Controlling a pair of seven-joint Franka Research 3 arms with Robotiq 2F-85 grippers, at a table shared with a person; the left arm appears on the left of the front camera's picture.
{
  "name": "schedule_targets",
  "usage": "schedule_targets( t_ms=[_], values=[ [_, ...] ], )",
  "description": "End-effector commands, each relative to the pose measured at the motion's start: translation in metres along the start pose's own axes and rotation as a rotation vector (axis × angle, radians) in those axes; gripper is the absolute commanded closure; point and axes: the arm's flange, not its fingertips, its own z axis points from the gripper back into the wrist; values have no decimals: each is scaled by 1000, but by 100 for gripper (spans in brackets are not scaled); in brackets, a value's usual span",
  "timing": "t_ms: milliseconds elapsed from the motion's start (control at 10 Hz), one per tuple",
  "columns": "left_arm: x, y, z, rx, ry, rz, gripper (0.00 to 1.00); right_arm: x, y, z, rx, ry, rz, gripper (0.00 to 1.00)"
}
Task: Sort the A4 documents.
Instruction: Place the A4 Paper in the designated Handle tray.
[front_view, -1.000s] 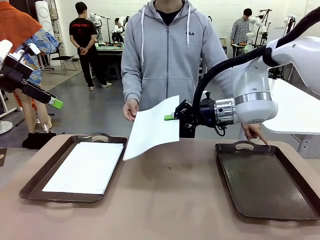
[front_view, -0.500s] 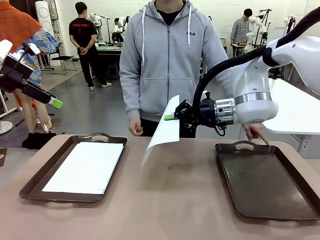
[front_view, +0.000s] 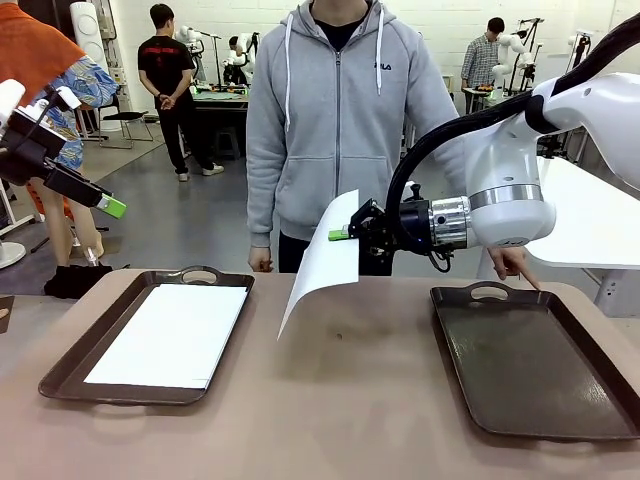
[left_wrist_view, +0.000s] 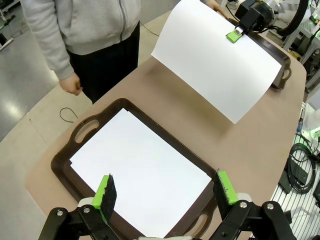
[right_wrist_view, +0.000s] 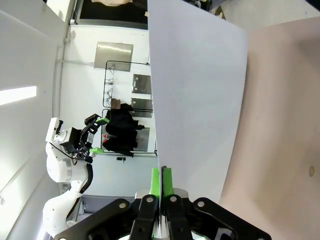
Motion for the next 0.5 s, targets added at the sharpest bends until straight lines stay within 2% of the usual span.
schedule_targets(
  t_ms=[0, 200, 400],
  values=[
    [-1, 1, 0, 1, -2, -8, 0, -13, 2, 38, -4, -27, -14, 99],
    [-1, 1, 0, 1, -2, -8, 0, -22, 3, 76, 12, -29, -35, 99],
    [-1, 1, 0, 1, -2, -8, 0, -23, 0, 115, 47, 76, -34, 99]
  ],
)
